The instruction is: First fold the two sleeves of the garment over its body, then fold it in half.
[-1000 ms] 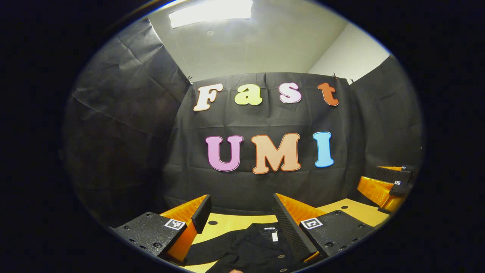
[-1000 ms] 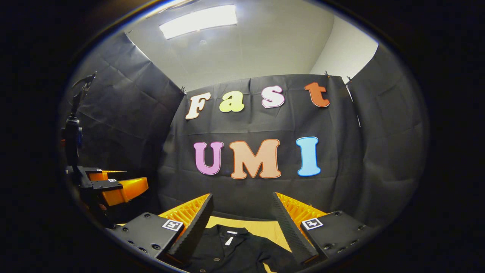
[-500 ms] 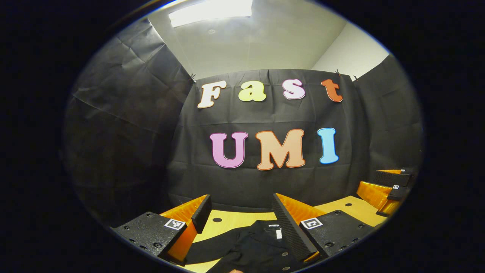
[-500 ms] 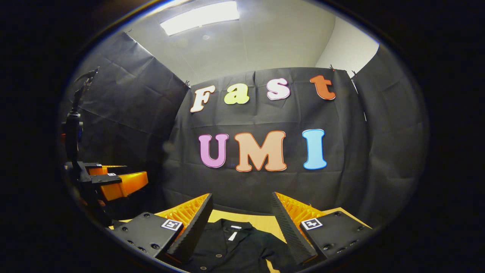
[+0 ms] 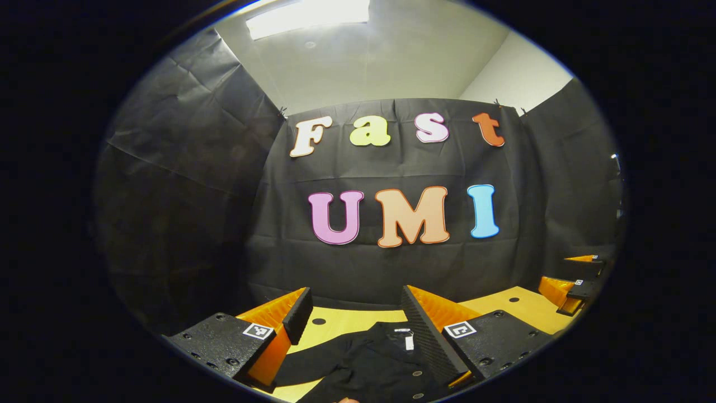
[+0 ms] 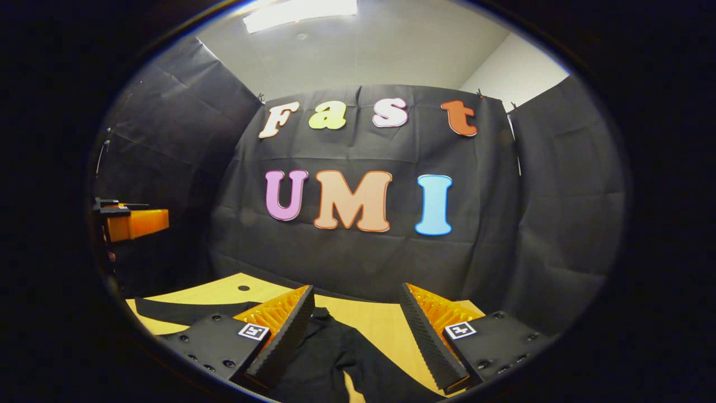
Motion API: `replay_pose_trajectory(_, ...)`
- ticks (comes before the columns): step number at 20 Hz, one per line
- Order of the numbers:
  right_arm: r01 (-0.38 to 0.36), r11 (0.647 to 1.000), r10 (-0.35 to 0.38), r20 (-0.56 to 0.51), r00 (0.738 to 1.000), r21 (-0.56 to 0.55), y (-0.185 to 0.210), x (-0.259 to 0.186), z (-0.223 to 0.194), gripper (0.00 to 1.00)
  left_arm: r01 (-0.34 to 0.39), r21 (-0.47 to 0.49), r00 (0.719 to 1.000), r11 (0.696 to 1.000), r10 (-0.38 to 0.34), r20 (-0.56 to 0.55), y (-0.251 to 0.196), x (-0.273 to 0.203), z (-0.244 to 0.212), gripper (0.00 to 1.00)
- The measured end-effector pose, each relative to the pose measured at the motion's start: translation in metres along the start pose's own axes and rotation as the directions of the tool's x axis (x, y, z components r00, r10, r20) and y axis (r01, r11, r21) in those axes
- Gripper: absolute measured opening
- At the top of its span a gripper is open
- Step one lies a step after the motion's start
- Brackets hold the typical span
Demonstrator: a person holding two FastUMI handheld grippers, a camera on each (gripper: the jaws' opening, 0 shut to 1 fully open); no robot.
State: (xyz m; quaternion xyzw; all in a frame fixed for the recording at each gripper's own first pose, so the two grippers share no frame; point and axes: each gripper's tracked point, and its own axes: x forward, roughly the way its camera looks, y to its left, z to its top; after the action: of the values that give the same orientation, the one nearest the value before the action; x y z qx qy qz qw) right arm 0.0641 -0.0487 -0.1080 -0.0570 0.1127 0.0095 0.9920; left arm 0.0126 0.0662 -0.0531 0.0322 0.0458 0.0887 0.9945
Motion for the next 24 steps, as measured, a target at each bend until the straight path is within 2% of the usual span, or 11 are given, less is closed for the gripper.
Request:
replay_pose_trajectory(7,0.045,0.997,-0.053,-0.155,0.986,-0.056,-0.063,0.002,-0.063,0.98,0.007,0.005,1.000,1.000,-0.007,-0.014,-0.017,-0.002,-0.005,0.96)
replay_pose_trajectory(12,0.064,0.995,-0.085,-0.291,0.953,-0.081,-0.099,-0.006,-0.124,0.98,0.014,0.016,1.000,1.000,-0.013,-0.021,-0.032,-0.003,-0.007,0.96)
replay_pose_trajectory(17,0.056,0.995,-0.084,-0.404,0.911,-0.080,-0.118,-0.016,-0.175,0.98,0.021,0.024,0.999,0.999,-0.020,-0.028,-0.049,-0.005,-0.008,0.96)
replay_pose_trajectory(21,0.040,0.996,-0.073,-0.504,0.861,-0.076,-0.133,-0.027,-0.214,0.98,0.022,0.027,0.999,0.999,-0.021,-0.032,-0.060,-0.007,-0.009,0.95)
replay_pose_trajectory(24,0.028,0.998,-0.059,-0.616,0.785,-0.059,-0.140,-0.048,-0.256,1.00,0.021,0.025,0.999,0.999,-0.020,-0.035,-0.069,-0.010,-0.011,0.95)
